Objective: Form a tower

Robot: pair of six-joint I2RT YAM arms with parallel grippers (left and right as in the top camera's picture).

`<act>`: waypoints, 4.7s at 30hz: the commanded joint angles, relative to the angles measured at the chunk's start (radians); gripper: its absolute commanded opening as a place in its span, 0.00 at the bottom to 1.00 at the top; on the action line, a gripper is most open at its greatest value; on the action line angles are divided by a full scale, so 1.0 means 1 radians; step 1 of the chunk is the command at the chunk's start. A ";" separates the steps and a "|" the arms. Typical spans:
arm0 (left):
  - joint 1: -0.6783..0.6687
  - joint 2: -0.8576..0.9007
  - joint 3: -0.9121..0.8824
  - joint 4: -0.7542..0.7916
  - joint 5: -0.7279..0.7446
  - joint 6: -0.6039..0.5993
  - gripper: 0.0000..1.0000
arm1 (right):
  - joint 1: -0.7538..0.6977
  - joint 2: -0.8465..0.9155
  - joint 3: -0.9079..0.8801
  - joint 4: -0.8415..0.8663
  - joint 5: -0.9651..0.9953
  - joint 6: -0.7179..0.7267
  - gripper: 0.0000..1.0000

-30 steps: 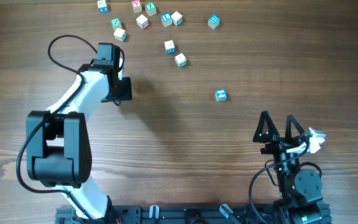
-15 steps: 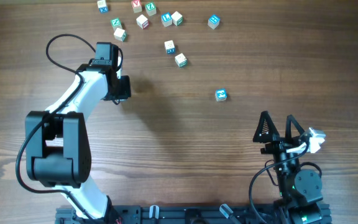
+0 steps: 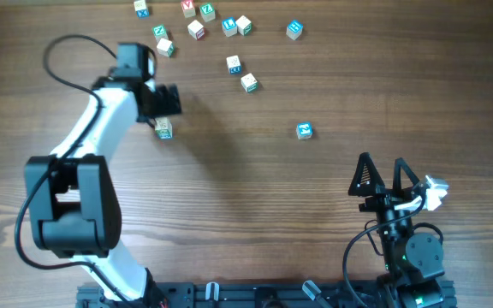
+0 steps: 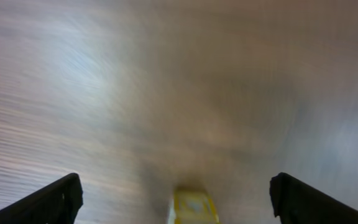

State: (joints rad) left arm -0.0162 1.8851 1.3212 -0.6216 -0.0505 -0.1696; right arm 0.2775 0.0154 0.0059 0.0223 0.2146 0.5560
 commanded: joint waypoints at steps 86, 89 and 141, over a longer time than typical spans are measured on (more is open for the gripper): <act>0.338 -0.028 0.080 -0.044 0.005 -0.186 1.00 | -0.004 0.360 0.478 -0.159 -0.063 -0.233 1.00; 0.338 -0.028 0.080 -0.044 0.005 -0.186 1.00 | -0.004 0.626 0.761 -0.327 -0.143 -0.267 1.00; 0.338 -0.028 0.080 -0.044 0.005 -0.186 1.00 | 0.077 2.121 1.550 -0.961 -0.163 -0.339 0.35</act>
State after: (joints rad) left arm 0.3172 1.8809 1.3869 -0.6662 -0.0467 -0.3439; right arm 0.3527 2.1231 1.5436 -0.9287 0.0235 0.2077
